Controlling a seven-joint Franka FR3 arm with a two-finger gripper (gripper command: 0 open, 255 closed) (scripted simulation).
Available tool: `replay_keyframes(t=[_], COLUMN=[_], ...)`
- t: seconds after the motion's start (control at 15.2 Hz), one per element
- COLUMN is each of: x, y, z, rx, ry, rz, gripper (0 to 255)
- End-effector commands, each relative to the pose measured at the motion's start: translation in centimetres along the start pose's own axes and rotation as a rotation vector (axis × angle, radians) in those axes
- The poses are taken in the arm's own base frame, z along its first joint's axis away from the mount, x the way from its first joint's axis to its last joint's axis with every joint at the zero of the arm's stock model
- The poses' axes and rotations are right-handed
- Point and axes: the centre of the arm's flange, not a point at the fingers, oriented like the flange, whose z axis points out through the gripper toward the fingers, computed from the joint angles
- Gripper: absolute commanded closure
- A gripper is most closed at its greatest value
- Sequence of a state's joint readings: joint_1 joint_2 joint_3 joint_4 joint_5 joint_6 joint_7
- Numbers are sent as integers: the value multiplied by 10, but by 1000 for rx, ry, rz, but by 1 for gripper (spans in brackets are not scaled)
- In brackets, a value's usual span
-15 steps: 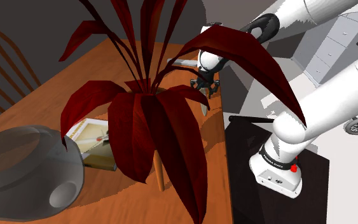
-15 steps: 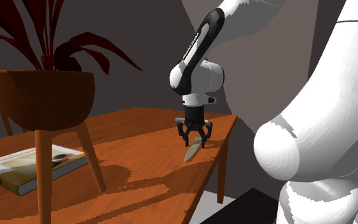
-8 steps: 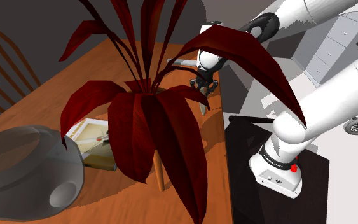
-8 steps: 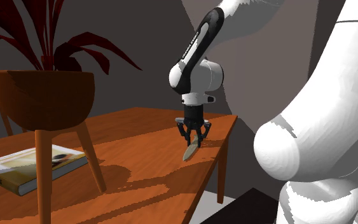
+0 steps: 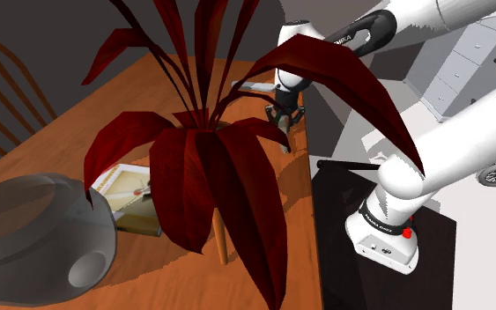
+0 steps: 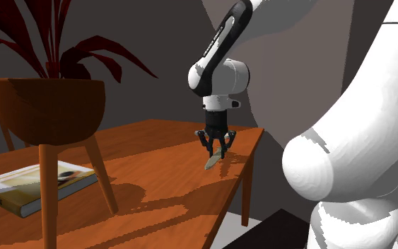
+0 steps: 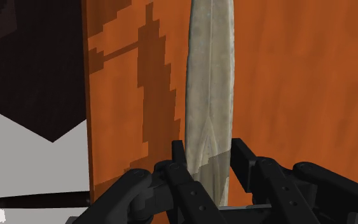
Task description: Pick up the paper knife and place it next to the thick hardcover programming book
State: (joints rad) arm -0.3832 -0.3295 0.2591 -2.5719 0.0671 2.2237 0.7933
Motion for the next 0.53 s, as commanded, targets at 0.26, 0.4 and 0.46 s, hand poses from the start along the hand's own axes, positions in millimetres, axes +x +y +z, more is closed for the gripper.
replay_keyframes(t=[0.26, 0.4, 0.46], x=[1, 1, 1], y=[2, 2, 2], z=[-31, -42, -47], rx=[-1, -1, -1], ry=[-1, -1, -1], rz=[0, 0, 0], gripper=[255, 255, 255])
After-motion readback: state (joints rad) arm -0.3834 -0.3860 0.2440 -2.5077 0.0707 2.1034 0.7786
